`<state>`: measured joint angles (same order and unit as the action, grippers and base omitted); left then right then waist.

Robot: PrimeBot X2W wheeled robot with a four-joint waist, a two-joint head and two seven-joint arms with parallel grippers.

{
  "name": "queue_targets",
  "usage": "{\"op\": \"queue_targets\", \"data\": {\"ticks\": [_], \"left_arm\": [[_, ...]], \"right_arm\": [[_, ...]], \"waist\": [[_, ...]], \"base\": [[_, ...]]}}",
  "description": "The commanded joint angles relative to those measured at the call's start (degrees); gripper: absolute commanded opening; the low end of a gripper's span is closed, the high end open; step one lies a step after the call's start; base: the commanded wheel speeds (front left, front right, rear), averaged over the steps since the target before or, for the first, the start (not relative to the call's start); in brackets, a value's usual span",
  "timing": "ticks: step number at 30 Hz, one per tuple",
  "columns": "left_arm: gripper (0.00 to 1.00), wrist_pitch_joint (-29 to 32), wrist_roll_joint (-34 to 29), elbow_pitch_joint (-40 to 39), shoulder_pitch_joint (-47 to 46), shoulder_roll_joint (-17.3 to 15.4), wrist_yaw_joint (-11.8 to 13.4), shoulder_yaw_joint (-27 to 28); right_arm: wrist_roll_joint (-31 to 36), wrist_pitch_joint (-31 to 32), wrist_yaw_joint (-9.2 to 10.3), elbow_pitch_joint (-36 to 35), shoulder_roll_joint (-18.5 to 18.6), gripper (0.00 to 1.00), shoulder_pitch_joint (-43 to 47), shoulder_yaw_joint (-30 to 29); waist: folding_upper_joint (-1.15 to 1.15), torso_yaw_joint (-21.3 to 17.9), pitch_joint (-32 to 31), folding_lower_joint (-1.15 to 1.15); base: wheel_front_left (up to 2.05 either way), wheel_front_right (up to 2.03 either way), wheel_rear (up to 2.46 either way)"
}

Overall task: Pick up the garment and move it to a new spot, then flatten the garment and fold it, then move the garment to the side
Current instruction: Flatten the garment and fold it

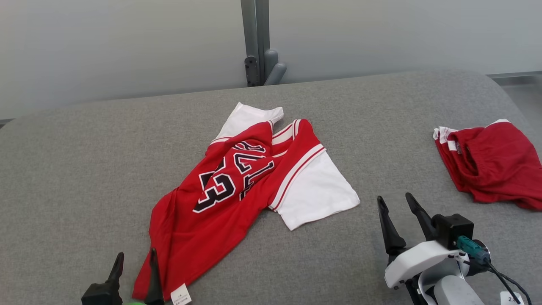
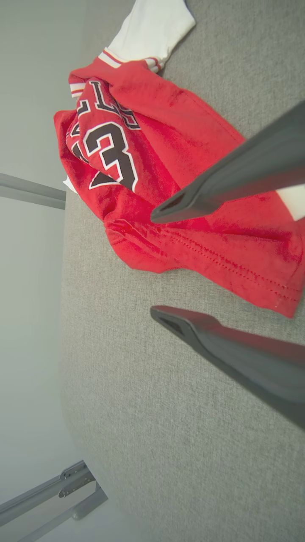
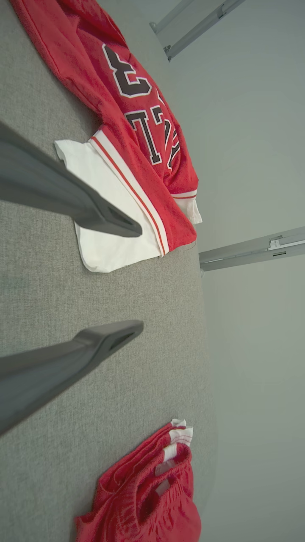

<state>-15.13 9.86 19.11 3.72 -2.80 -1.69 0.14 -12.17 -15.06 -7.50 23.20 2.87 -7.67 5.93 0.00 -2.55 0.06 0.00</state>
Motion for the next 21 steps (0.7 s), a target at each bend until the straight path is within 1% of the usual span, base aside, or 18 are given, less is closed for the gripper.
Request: {"op": "queue_targets", "data": {"ticks": [1,12,14,19,21], "left_arm": [[1.0,0.0,0.1,0.7,-0.3,-0.2,0.3,-0.1],[1.0,0.0,2.2,6.4,-2.7,-0.2,0.6,-1.6],[1.0,0.0,3.5,7.6,-3.1,-0.2,0.7,-1.6],[1.0,0.0,4.4,9.4,-4.0,-0.2,1.2,-2.1],[1.0,0.0,4.9,10.0,-4.1,-0.2,0.9,-2.5]], "right_arm": [[-0.2,-0.2,0.02,0.1,0.1,1.0,-0.7,0.1],[-0.1,-0.2,0.02,0.8,0.1,1.0,-2.6,0.2],[0.0,-0.2,0.02,0.8,0.1,1.0,-3.2,0.3],[0.2,-0.2,0.02,0.8,0.1,1.0,-4.2,0.5],[0.2,-0.2,0.02,0.7,0.1,1.0,-4.6,0.5]], "waist": [[0.0,0.6,0.7,0.0],[0.0,3.3,5.0,0.0],[0.0,3.6,5.6,0.0],[0.0,4.1,6.7,0.0],[0.0,4.2,7.0,0.0]], "base": [[0.0,0.0,0.0],[0.0,0.0,0.0],[0.0,0.0,0.0],[0.0,0.0,0.0],[0.0,0.0,0.0]]}}
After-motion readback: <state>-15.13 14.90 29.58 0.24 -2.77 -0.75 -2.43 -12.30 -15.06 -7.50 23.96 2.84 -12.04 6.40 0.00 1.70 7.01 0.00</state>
